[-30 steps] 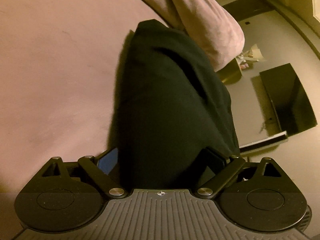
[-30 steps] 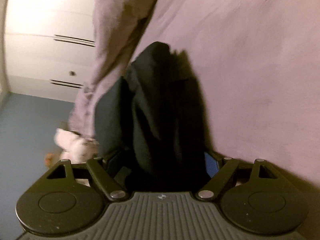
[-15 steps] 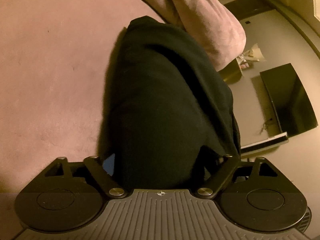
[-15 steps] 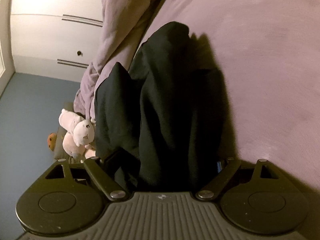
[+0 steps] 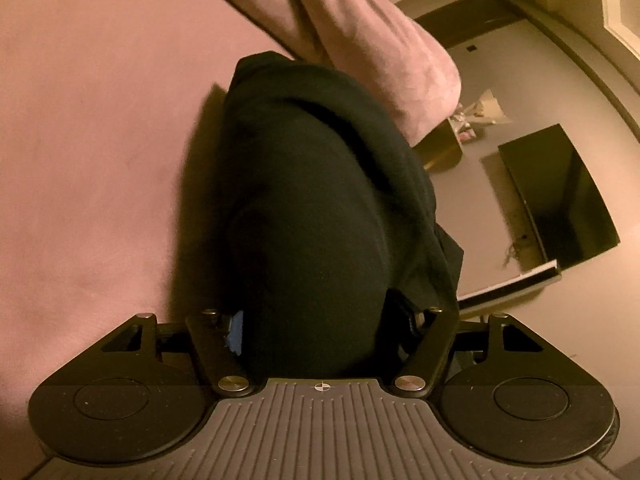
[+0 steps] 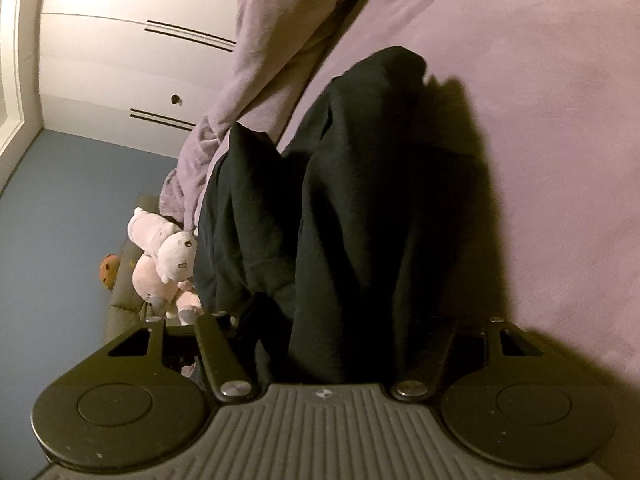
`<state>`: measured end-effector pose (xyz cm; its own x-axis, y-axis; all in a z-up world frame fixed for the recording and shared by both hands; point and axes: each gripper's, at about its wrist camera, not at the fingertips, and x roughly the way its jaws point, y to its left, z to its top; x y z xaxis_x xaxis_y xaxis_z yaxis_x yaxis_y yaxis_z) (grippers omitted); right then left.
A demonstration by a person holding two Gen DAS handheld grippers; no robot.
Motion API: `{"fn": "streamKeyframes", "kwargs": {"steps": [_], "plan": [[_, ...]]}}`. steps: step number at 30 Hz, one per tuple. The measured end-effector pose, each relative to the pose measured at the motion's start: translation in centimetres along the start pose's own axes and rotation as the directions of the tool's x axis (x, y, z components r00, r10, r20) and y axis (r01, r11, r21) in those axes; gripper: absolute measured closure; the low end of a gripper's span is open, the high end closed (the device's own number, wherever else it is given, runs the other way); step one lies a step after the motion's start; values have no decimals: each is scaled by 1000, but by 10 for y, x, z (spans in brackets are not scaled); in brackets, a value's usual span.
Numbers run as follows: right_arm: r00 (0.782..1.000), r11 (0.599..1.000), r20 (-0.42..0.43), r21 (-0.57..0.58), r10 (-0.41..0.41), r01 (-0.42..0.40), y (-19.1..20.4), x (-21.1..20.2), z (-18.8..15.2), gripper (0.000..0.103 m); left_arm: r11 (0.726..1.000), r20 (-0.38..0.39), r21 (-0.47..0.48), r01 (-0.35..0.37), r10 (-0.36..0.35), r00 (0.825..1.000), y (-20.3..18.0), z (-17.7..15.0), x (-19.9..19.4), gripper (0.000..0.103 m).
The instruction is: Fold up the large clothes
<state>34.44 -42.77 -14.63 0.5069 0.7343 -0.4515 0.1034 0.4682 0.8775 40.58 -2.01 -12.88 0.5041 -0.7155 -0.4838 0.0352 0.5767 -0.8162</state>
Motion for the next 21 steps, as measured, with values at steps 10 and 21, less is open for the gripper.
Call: {"fn": "streamKeyframes", "kwargs": {"steps": [10, 21], "plan": [[990, 998, -133, 5, 55, -55, 30, 52, -32, 40, 992, 96, 35, -118, 114, 989, 14, -2, -90, 30], [989, 984, -13, -108, -145, 143, 72, 33, -69, 27, 947, 143, -26, -321, 321, 936, 28, -24, -131, 26]]}}
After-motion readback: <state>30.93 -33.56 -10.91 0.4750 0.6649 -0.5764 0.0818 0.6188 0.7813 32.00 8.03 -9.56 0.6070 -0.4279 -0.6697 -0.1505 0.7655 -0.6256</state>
